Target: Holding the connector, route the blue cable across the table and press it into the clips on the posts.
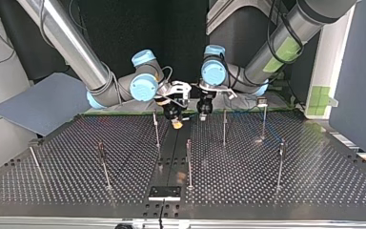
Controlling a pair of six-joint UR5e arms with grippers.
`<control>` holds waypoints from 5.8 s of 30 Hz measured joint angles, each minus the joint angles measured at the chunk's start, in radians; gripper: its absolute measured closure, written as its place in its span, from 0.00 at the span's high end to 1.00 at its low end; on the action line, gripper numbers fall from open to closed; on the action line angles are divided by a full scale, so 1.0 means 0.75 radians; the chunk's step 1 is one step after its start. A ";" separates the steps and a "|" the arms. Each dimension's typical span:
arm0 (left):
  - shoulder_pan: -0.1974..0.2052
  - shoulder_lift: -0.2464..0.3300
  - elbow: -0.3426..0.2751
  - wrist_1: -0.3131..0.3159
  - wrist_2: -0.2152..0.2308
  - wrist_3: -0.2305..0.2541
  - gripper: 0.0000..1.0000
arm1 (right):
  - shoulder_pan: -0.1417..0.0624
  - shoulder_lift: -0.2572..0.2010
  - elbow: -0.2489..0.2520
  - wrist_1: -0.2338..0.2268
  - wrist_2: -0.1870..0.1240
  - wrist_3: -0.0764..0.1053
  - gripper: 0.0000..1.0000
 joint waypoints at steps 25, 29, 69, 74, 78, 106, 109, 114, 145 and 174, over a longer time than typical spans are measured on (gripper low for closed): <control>-0.020 0.263 -0.002 -0.147 -0.053 -0.012 0.00 | -0.005 -0.219 0.001 0.050 -0.005 0.102 0.00; -0.020 0.317 -0.002 -0.166 -0.068 -0.013 0.00 | -0.006 -0.278 0.001 0.057 -0.005 0.120 0.00; 0.041 0.486 0.070 -0.111 0.068 -0.114 0.00 | -0.043 -0.430 0.000 0.067 -0.045 0.131 0.00; 0.056 0.485 0.094 -0.113 0.091 -0.125 0.00 | -0.057 -0.429 -0.001 0.061 -0.072 0.132 0.00; 0.069 0.470 0.123 -0.116 0.122 -0.140 0.00 | -0.072 -0.428 -0.002 0.058 -0.088 0.141 0.00; 0.100 0.323 0.272 -0.246 0.128 -0.106 0.87 | -0.166 -0.411 -0.002 0.048 -0.107 0.157 0.00; 0.097 0.334 0.272 -0.285 0.125 -0.082 1.00 | -0.173 -0.411 -0.002 0.048 -0.107 0.155 0.00; 0.086 0.371 0.269 -0.355 0.101 -0.057 1.00 | -0.186 -0.412 -0.002 0.051 -0.107 0.150 0.00; -0.075 0.700 0.106 -0.562 0.075 0.035 1.00 | -0.244 -0.452 -0.002 0.059 -0.101 0.137 0.00; -0.370 0.475 0.443 -0.630 -0.150 0.072 1.00 | -0.271 -0.455 -0.002 0.065 -0.095 0.145 0.00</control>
